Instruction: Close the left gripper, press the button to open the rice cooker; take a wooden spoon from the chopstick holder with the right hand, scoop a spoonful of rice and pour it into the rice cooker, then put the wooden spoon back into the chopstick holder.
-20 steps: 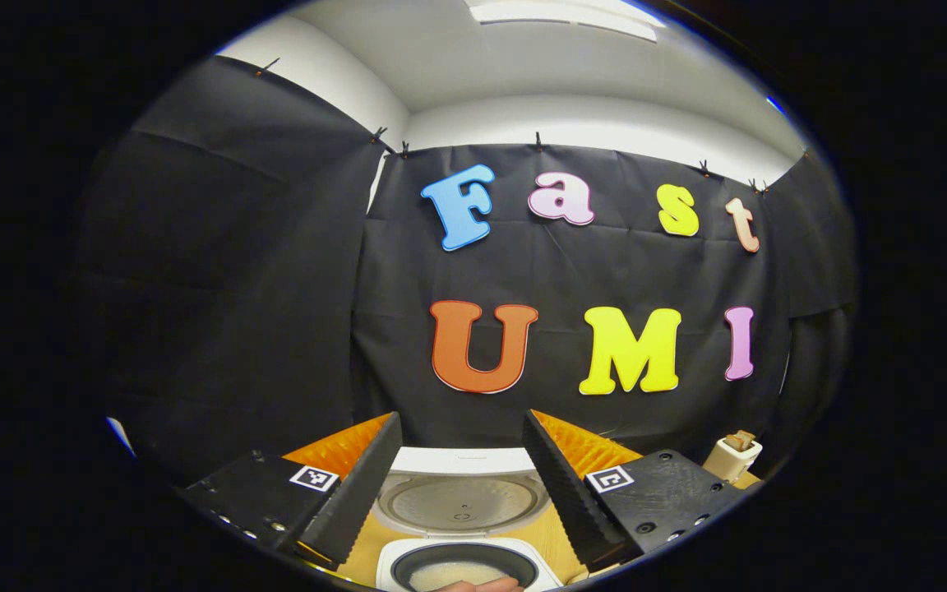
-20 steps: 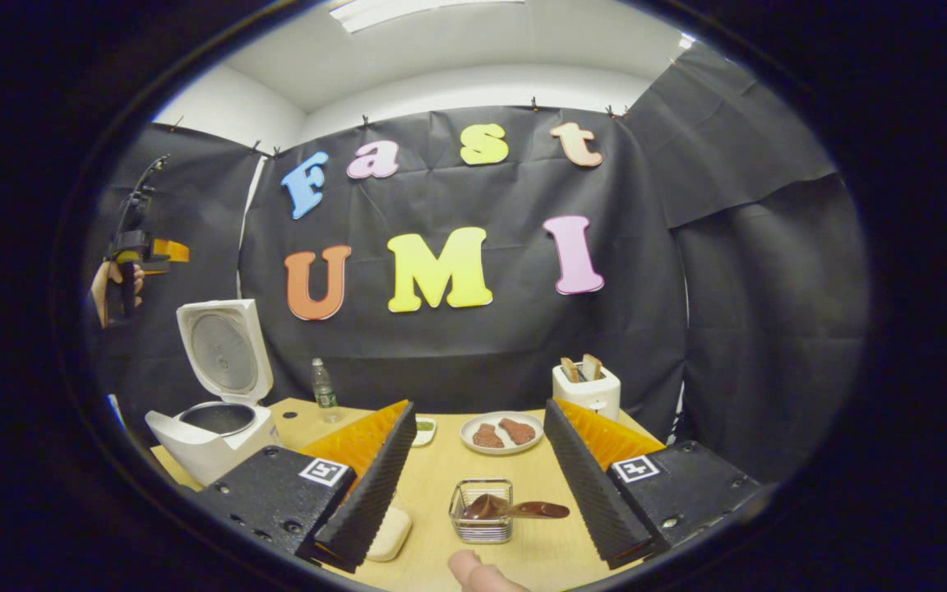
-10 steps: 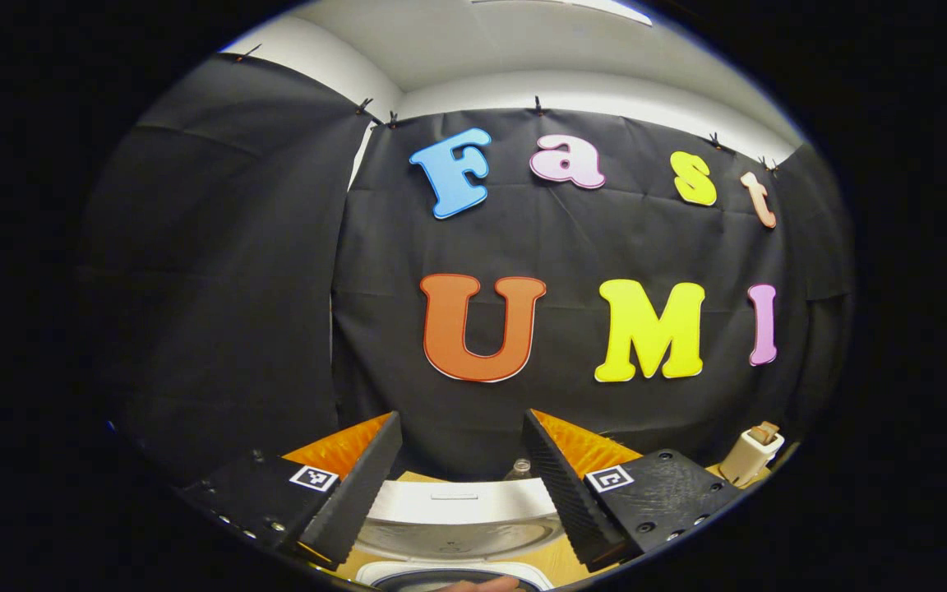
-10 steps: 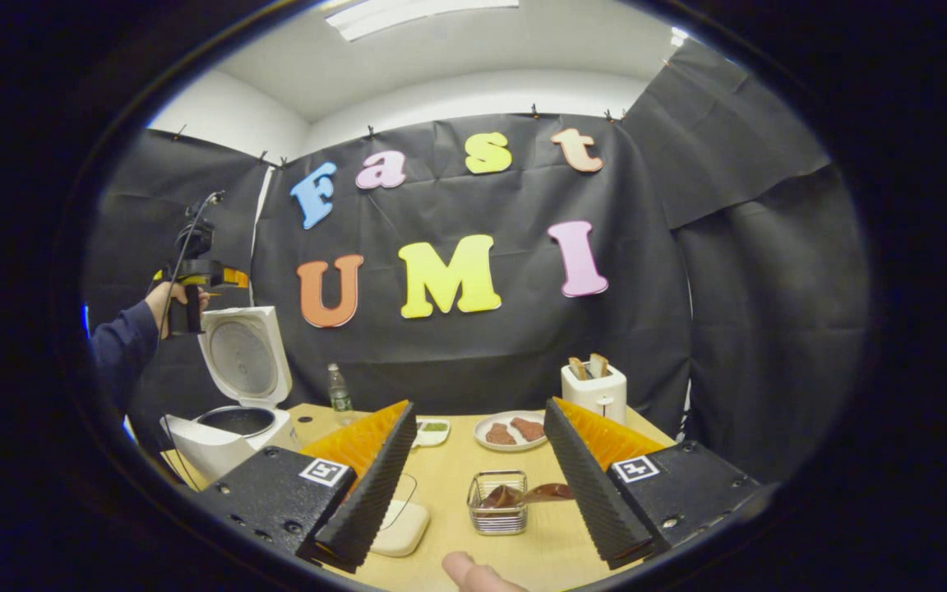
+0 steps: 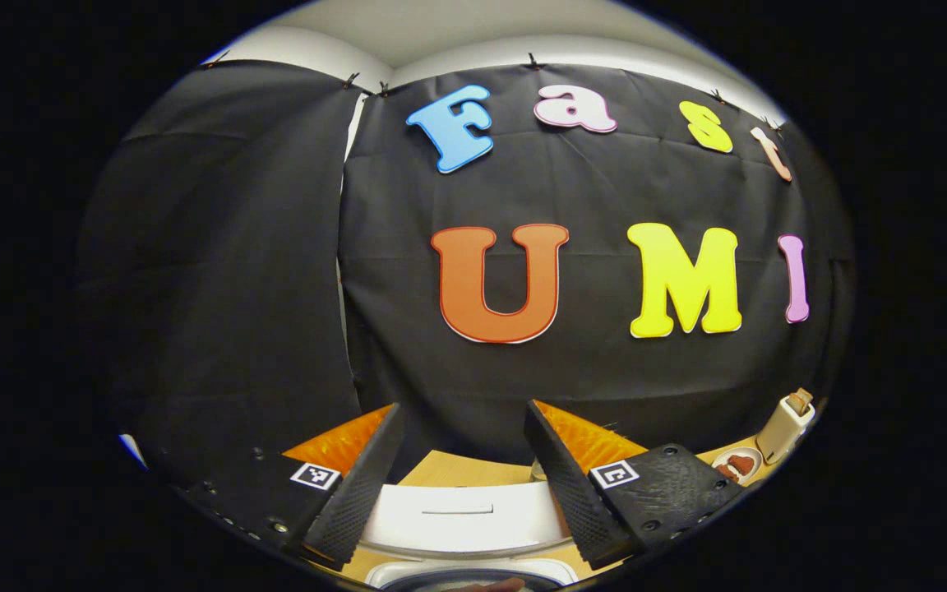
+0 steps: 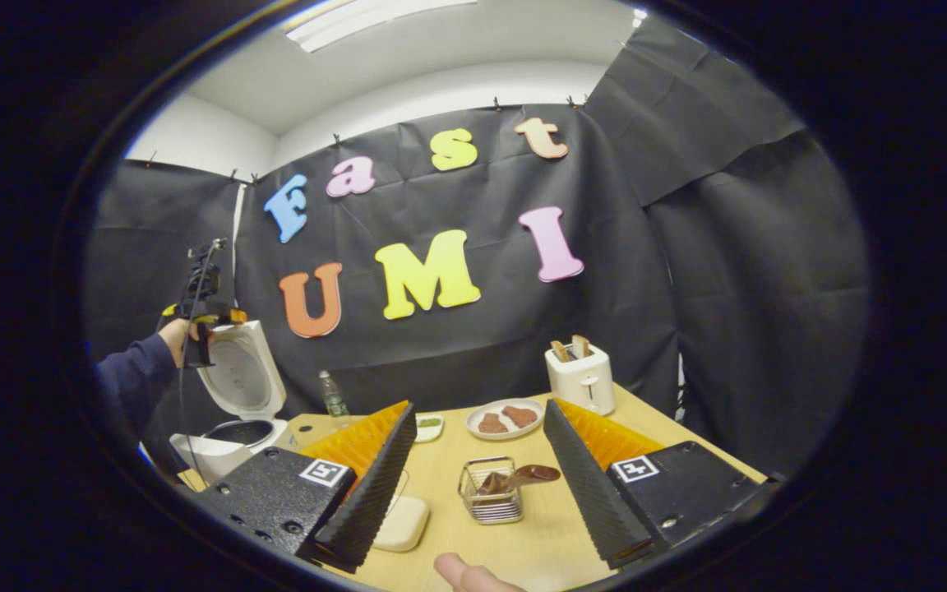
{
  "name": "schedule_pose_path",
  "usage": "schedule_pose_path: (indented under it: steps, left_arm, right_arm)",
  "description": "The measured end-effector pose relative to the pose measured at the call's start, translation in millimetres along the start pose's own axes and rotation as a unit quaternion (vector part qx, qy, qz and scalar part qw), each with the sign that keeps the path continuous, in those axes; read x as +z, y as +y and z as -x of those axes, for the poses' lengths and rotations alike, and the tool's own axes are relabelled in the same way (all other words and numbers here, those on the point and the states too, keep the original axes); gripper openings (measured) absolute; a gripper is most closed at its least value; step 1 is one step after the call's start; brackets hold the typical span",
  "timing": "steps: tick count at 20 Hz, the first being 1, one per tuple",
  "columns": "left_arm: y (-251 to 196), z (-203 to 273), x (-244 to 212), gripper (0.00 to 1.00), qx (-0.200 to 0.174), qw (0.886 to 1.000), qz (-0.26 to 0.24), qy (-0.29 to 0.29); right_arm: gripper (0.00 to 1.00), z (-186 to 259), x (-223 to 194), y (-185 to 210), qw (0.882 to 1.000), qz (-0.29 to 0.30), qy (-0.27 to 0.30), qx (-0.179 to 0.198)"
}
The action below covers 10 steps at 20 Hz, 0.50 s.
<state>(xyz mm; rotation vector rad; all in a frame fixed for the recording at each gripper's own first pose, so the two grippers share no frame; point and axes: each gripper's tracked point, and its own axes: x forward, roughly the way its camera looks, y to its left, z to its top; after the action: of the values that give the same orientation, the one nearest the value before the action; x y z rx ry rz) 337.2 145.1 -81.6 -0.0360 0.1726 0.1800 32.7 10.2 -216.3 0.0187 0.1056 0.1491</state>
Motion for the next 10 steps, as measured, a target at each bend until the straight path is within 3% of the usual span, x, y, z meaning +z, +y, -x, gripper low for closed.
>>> schedule_pose_path:
  steps: [1, 2, 8, 9, 10]
  left_arm:
    - [0.4, 5.6, -1.6, 0.95, -0.004, 1.000, 0.003, 0.002]
    - [-1.5, 8.7, -3.9, 0.96, -0.007, 1.000, 0.003, 0.008]
    - [-1.9, 40.3, -12.0, 0.96, -0.008, 1.000, 0.003, 0.014]
    - [-2.2, 46.8, -14.6, 0.96, -0.006, 1.000, 0.001, 0.018]
    - [-3.1, 53.6, -18.1, 0.96, -0.003, 1.000, 0.004, 0.024]
  right_arm:
    - [0.96, 1.9, 0.0, 1.8, 1.000, 0.001, 0.000, 0.004]
    - [1.00, 6.3, 0.6, 3.1, 1.000, 0.002, -0.001, 0.005]
    - [1.00, 30.3, 0.3, 12.0, 1.000, -0.008, 0.004, 0.020]
    - [0.95, 35.3, 0.1, 11.6, 1.000, -0.007, 0.005, 0.019]
    - [1.00, 42.2, 0.4, 11.6, 1.000, -0.005, 0.004, 0.018]
